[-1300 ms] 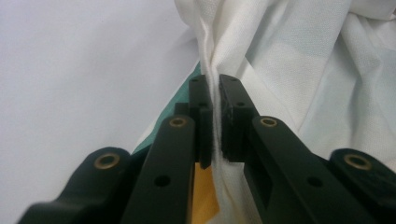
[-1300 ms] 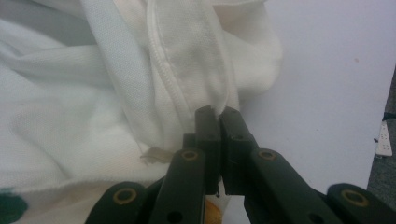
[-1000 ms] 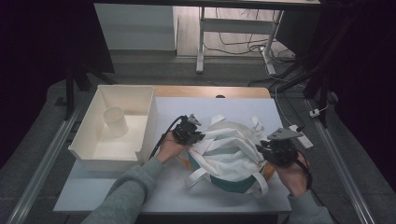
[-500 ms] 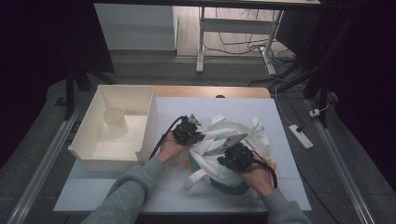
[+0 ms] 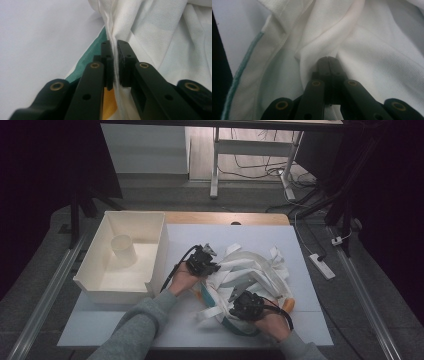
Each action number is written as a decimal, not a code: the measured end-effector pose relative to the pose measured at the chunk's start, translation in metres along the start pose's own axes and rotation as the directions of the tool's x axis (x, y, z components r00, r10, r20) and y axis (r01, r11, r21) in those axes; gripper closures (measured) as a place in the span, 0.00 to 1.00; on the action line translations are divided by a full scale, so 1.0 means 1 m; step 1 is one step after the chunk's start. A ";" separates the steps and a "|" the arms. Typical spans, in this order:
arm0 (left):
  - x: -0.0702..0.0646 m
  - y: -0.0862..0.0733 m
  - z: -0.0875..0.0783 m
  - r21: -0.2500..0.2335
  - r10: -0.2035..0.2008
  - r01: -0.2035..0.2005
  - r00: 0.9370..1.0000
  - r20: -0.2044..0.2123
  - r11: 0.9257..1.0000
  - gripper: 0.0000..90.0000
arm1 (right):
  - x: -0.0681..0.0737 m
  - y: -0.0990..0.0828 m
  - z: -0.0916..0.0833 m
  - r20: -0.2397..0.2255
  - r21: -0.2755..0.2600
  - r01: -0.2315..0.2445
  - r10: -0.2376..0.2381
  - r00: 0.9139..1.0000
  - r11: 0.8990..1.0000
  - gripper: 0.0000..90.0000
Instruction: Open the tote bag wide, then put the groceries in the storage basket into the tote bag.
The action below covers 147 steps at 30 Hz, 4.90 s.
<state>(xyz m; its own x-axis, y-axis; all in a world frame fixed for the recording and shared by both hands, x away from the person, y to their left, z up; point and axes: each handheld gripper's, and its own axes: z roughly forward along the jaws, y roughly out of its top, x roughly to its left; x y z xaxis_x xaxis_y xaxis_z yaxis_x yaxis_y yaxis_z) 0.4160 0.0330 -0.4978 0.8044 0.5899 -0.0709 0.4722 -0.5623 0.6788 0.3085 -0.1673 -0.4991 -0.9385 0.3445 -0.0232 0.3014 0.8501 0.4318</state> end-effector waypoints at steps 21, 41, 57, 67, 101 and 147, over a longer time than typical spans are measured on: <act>0.001 0.000 -0.001 -0.004 -0.008 0.008 1.000 0.003 1.000 0.93 | -0.007 -0.008 -0.013 -0.051 -0.091 -0.029 0.024 0.998 0.995 1.00; -0.005 0.009 -0.039 -0.126 -0.030 0.036 0.998 0.051 0.991 0.45 | -0.030 -0.022 -0.046 0.066 -0.342 -0.123 0.154 0.986 0.932 0.69; -0.029 0.022 -0.096 -0.204 0.065 -0.037 0.989 0.131 0.978 0.42 | -0.047 -0.041 -0.065 0.139 -0.428 -0.166 0.246 0.959 0.889 0.49; -0.030 0.019 -0.139 -0.240 0.063 -0.036 0.993 0.103 0.970 0.36 | -0.047 -0.041 -0.065 0.159 -0.413 -0.150 0.234 0.959 0.898 0.49; 0.002 -0.012 -0.183 -0.261 -0.047 0.046 0.999 0.005 0.964 0.31 | -0.047 -0.041 -0.059 0.204 -0.360 -0.120 0.204 0.958 0.925 0.49; 0.080 -0.089 -0.222 -0.252 -0.314 0.255 0.921 -0.231 0.933 0.27 | -0.046 -0.040 -0.054 0.197 -0.350 -0.122 0.200 0.960 0.929 0.48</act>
<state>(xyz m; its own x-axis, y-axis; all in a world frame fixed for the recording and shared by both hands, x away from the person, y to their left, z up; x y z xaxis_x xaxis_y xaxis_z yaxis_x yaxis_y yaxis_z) 0.3584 0.2588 -0.4014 0.5090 0.8537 -0.1099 0.5553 -0.2281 0.7998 0.3305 -0.2390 -0.4665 -0.8071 0.5793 -0.1139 0.3350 0.6082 0.7196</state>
